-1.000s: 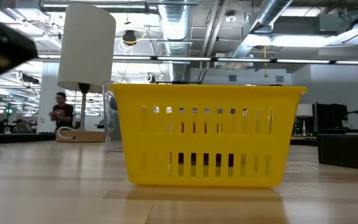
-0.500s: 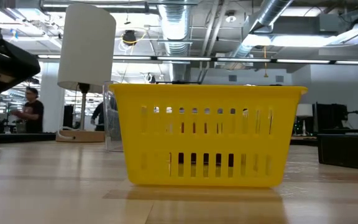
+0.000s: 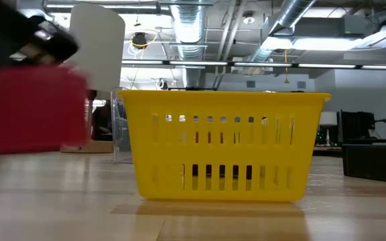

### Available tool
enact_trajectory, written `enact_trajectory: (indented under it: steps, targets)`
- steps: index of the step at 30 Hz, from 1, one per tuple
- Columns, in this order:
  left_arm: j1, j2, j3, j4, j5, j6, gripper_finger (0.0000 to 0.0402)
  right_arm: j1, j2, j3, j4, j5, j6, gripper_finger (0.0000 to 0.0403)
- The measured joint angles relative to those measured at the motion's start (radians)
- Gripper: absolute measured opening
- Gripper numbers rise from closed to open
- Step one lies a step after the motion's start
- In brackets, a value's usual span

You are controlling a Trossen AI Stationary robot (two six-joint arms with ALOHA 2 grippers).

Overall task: Pick & Place Office items
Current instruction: Put the bottom red digital clock into the yellow bin

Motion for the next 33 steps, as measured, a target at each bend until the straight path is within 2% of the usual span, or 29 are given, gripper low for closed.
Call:
enact_trajectory:
  steps: [12, 17, 21, 25, 33]
  targets:
    - [0.180, -0.128, 0.002, 0.164, -0.020, 0.338, 0.0062, 0.000, 0.000, 0.000, 0.000, -0.010, -0.005, 0.0265]
    - [0.294, -0.127, 0.002, 0.185, 0.029, 0.439, 0.0064, 0.000, 0.000, 0.000, 0.000, -0.014, -0.007, 0.0265]
    - [0.363, -0.107, 0.001, 0.192, 0.106, 0.461, 0.0064, 0.000, 0.000, 0.000, 0.000, -0.014, -0.009, 0.0265]
    - [0.381, -0.052, 0.001, 0.215, 0.212, 0.446, 0.0065, 0.000, 0.000, 0.000, -0.010, -0.018, -0.009, 0.0265]
    - [0.332, -0.022, 0.000, 0.222, 0.225, 0.391, 0.0066, 0.000, 0.000, 0.000, -0.027, -0.018, 0.010, 0.0265]
